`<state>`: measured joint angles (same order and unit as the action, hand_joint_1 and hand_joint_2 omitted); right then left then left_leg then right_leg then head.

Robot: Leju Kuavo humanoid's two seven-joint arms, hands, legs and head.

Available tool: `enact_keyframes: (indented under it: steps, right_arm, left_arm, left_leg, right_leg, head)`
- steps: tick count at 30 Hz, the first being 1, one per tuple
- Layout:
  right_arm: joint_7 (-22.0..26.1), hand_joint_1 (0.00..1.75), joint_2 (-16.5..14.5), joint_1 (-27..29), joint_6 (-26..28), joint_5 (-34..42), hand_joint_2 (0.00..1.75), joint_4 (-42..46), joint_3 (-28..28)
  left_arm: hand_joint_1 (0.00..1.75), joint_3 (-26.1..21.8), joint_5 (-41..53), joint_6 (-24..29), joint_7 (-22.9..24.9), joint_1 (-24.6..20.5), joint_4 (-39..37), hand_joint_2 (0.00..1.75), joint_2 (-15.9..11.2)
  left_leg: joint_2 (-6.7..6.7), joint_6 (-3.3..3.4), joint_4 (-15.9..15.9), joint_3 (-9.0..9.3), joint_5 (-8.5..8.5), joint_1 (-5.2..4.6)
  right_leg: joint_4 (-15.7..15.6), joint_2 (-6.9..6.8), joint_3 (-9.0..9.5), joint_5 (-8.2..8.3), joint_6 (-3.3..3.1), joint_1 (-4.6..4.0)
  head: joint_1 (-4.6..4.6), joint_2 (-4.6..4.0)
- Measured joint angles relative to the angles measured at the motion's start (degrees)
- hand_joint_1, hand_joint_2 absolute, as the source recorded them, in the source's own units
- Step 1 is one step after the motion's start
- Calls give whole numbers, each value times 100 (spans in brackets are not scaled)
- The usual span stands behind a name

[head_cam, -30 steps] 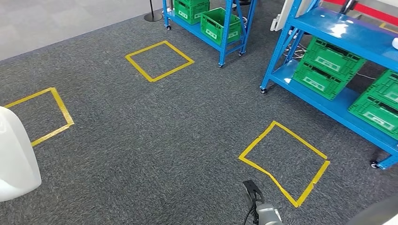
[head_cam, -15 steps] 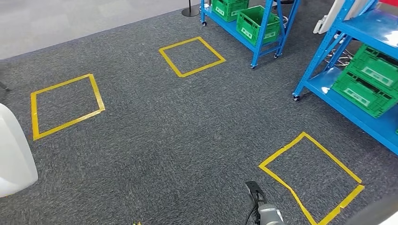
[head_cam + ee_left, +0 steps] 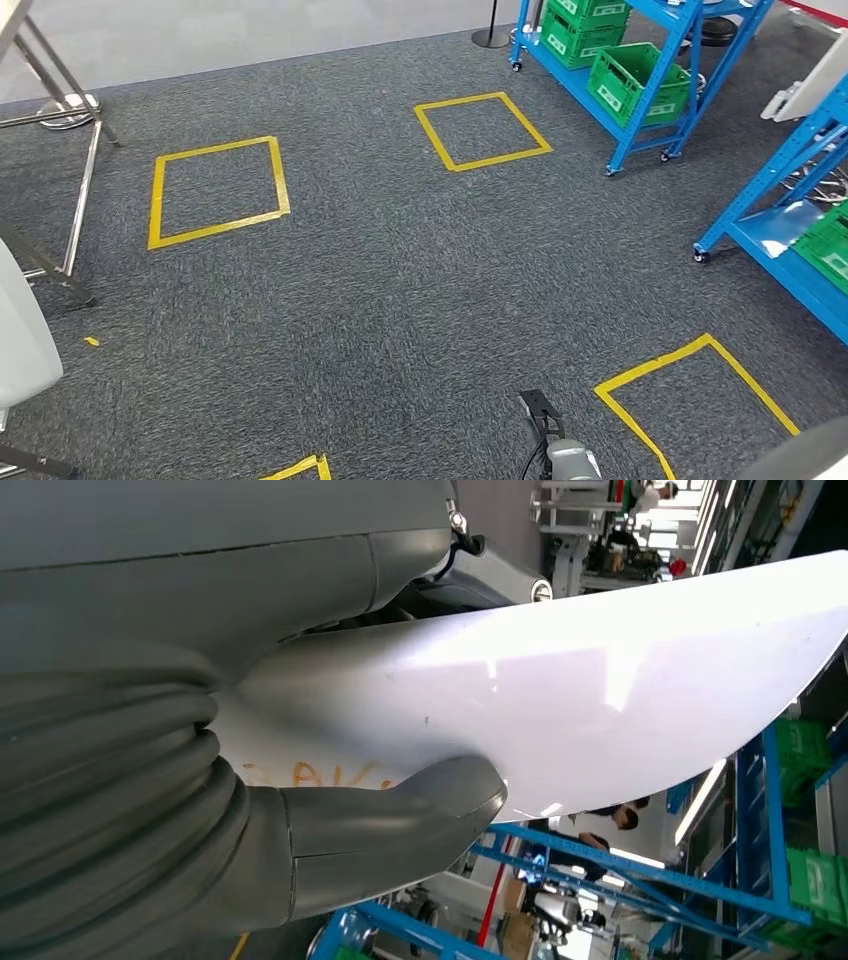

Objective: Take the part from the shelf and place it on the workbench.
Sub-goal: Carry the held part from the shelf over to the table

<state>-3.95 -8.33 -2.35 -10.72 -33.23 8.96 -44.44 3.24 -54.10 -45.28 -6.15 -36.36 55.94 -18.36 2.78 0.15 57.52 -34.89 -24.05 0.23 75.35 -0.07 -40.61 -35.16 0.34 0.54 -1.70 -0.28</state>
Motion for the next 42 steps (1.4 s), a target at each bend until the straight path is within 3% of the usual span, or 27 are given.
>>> enact_keyframes:
  steps: [1,2,4,6,8,10,12,14,15,16,17,20,21,23,24,25,27,28,30,31,32,33,35,37,39,40,42]
  right_arm:
    - [15,0,0,3,-3,-8,0,0,0]
    - [26,0,0,3,-6,-13,0,0,0]
    - [37,0,-1,0,-14,-20,0,-1,1]
    - [33,0,-4,0,-25,-24,0,-1,1]
    - [28,0,-11,-9,-30,-33,0,0,0]
    - [20,0,-20,-18,-27,-39,0,0,-1]
    - [7,0,-24,-6,-22,-40,0,0,-2]
    - [-5,0,-24,10,-16,-40,0,0,-5]
    - [-11,0,-24,11,-13,-40,0,0,-7]
    - [-22,0,-26,8,-9,-40,0,0,-8]
    - [-33,0,-28,5,-7,-39,0,0,-8]
    - [-50,0,-45,-2,4,-39,0,0,-9]
    - [-50,0,-49,-3,8,-39,0,0,-9]
    - [-49,0,-54,-13,11,-39,0,0,-10]
    - [-47,0,-56,-23,11,-38,0,0,-11]
    - [-43,0,-60,-33,13,-38,0,0,-13]
    - [-39,0,-63,-39,18,-37,0,0,-14]
    - [-40,0,-62,-34,21,-37,0,0,-17]
    - [-42,0,-57,-21,25,-35,0,0,-26]
    - [-43,0,-56,-19,25,-35,0,0,-30]
    - [-41,0,-56,-20,23,-34,0,0,-32]
    - [-40,0,-56,-22,22,-34,0,0,-32]
    - [-34,0,-57,-25,17,-33,0,-1,-33]
    - [-31,0,-60,-20,10,-28,0,-1,-35]
    - [-16,0,-65,-21,4,-21,0,0,-40]
    - [1,0,-67,-24,-1,-20,0,0,-43]
    - [32,0,-72,-24,-9,-19,0,0,-46]
  left_arm:
    - [175,-15,1,-1,0,14,4,175,-1]
    - [175,-31,1,-1,-2,21,14,175,-3]
    - [175,-69,4,0,-14,16,54,175,-10]
    - [175,-110,9,1,-39,14,108,175,-32]
    - [175,-161,11,3,-53,21,145,175,-79]
    - [175,-217,11,10,-53,14,164,175,-142]
    - [175,-243,10,19,-48,4,180,175,-172]
    - [175,-243,9,22,-38,19,189,175,-171]
    - [175,-244,9,26,-33,29,189,175,-172]
    - [175,-248,9,36,-31,32,190,175,-173]
    - [175,-259,9,51,-36,32,197,175,-175]
    - [175,-311,8,89,-79,-6,251,175,-180]
    - [175,-326,6,93,-98,-21,269,175,-182]
    - [175,-358,1,102,-136,-24,297,175,-197]
    - [175,-382,-2,110,-155,-15,312,175,-206]
    - [175,-410,-5,116,-170,-14,331,175,-211]
    - [175,-453,-9,132,-198,-15,368,175,-189]
    - [175,-465,-10,138,-208,-10,379,175,-168]
    - [175,-473,-8,162,-227,30,388,175,-130]
    - [175,-480,-7,173,-238,45,390,175,-118]
    - [175,-492,-6,182,-250,53,393,175,-109]
    - [175,-507,-6,186,-258,53,399,175,-103]
    - [175,-544,-2,192,-273,47,420,175,-88]
    - [175,-570,9,195,-286,45,445,175,-75]
    - [175,-596,31,196,-303,59,458,175,-78]
    - [175,-612,44,196,-310,65,459,175,-87]
    - [175,-635,64,196,-323,65,461,175,-91]
  left_leg:
    - [84,-12,19,-8,0,8]
    - [165,-34,43,-17,-4,20]
    - [314,-106,103,-58,-17,33]
    - [445,-197,112,-104,-2,39]
    - [521,-279,78,-141,37,54]
    - [267,-322,213,-229,-45,40]
    - [-110,-341,798,-485,-376,23]
    - [-229,-357,1530,-795,-709,29]
    - [-239,-355,1696,-852,-749,30]
    - [-250,-346,1643,-796,-687,27]
    - [-291,-324,1364,-624,-540,16]
    - [-637,-189,267,0,-180,-77]
    - [-689,-146,123,69,-164,-108]
    - [-567,-84,75,66,-154,-122]
    - [-492,-63,51,72,-133,-105]
    - [-423,-37,27,82,-111,-79]
    - [-296,-1,-4,91,-77,-26]
    - [-232,11,-4,82,-72,-14]
    - [-70,11,11,59,-69,-2]
    - [10,3,27,49,-70,7]
    - [99,-13,49,38,-74,19]
    - [175,-39,78,30,-85,34]
    - [324,-118,156,-23,-115,48]
    - [471,-215,188,-90,-107,63]
    - [569,-295,155,-137,-68,87]
    - [482,-319,180,-167,-84,79]
    - [106,-348,536,-350,-294,53]
  right_leg:
    - [-177,14,67,150,4,12]
    - [-546,72,237,363,12,34]
    - [-1254,290,569,632,24,76]
    - [-1484,364,670,660,-21,70]
    - [-1510,218,684,694,-119,56]
    - [-1553,91,702,735,-211,58]
    - [-1573,-46,700,748,-267,34]
    - [-1572,-202,691,740,-292,3]
    - [-1572,-277,690,735,-301,-10]
    - [-1571,-353,694,729,-308,-21]
    - [-1570,-427,704,720,-310,-32]
    - [-1567,-626,744,684,-282,-75]
    - [-1567,-690,752,676,-262,-86]
    - [-1579,-822,774,662,-212,-94]
    - [-1559,-785,781,640,-177,-88]
    - [-1471,-644,752,576,-141,-78]
    - [-960,-215,518,303,-79,-46]
    - [-602,-73,340,136,-62,-35]
    - [10,4,1,-42,-29,-16]
    - [45,9,-46,25,-16,-4]
    - [-108,21,1,183,-1,14]
    - [-466,75,156,410,15,40]
    - [-1155,377,475,673,48,107]
    - [-1398,534,587,688,24,120]
    - [-1422,378,596,710,-61,104]
    - [-1444,306,605,721,-108,105]
    - [-1485,148,621,737,-182,99]
  head:
    - [-3,0]
    - [-2,0]
    - [-1,0]
    - [0,0]
    - [-2,0]
    - [12,0]
    - [22,0]
    - [22,0]
    - [22,0]
    - [22,0]
    - [22,0]
    - [21,0]
    - [19,0]
    - [15,0]
    - [16,0]
    - [14,0]
    - [-1,0]
    - [-8,0]
    - [-14,0]
    - [-15,0]
    - [-15,0]
    - [-15,0]
    - [-12,0]
    - [-11,0]
    - [-14,0]
    - [-10,0]
    - [5,0]
